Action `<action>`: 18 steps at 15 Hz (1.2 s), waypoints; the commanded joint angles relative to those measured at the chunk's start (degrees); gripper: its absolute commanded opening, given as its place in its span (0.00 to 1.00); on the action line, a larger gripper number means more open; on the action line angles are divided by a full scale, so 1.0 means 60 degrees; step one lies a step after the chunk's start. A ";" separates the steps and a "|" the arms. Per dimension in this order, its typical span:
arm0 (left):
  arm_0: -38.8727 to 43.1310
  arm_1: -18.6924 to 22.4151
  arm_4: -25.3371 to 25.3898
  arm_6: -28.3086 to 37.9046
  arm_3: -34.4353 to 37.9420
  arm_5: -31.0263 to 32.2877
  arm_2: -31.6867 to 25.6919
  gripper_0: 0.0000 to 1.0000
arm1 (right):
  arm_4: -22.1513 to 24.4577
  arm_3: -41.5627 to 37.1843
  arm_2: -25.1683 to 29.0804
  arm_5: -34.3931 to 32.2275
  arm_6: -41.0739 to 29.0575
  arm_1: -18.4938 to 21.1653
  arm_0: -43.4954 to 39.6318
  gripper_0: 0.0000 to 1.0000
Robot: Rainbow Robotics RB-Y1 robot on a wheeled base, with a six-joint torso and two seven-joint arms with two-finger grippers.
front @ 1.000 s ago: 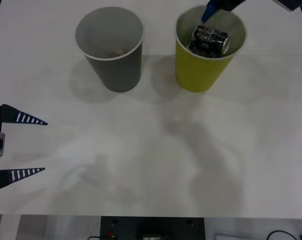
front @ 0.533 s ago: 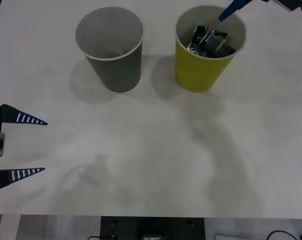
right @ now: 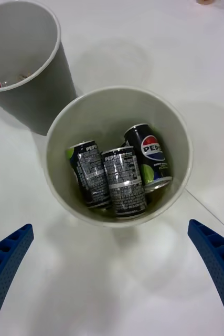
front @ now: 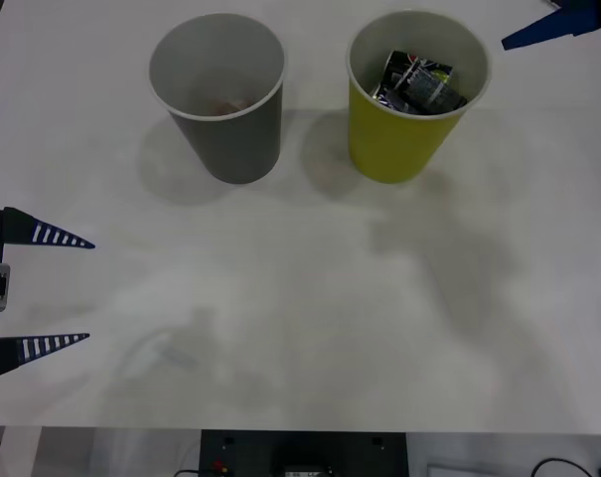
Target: Put the can into the green bin and the plastic bottle into the gray bin
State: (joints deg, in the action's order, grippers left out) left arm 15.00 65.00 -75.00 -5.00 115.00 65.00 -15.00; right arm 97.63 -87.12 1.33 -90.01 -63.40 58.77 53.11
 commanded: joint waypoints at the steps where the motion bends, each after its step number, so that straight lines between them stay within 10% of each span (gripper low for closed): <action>1: 0.0000 0.0000 0.0000 0.0000 0.0000 0.0000 0.0000 1.00 | -0.0540 -0.1417 0.1214 0.0001 0.0328 0.0253 -0.1586 1.00; 18: 0.0000 0.0000 0.0000 0.0000 0.0000 0.0000 0.0000 1.00 | -0.1053 -0.6032 0.4685 0.0001 0.6407 -0.1021 -0.9013 1.00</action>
State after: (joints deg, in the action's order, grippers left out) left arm 15.00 65.00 -75.00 -5.00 115.00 65.00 -15.00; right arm 91.37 -123.10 29.36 -90.00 -26.39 53.16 0.19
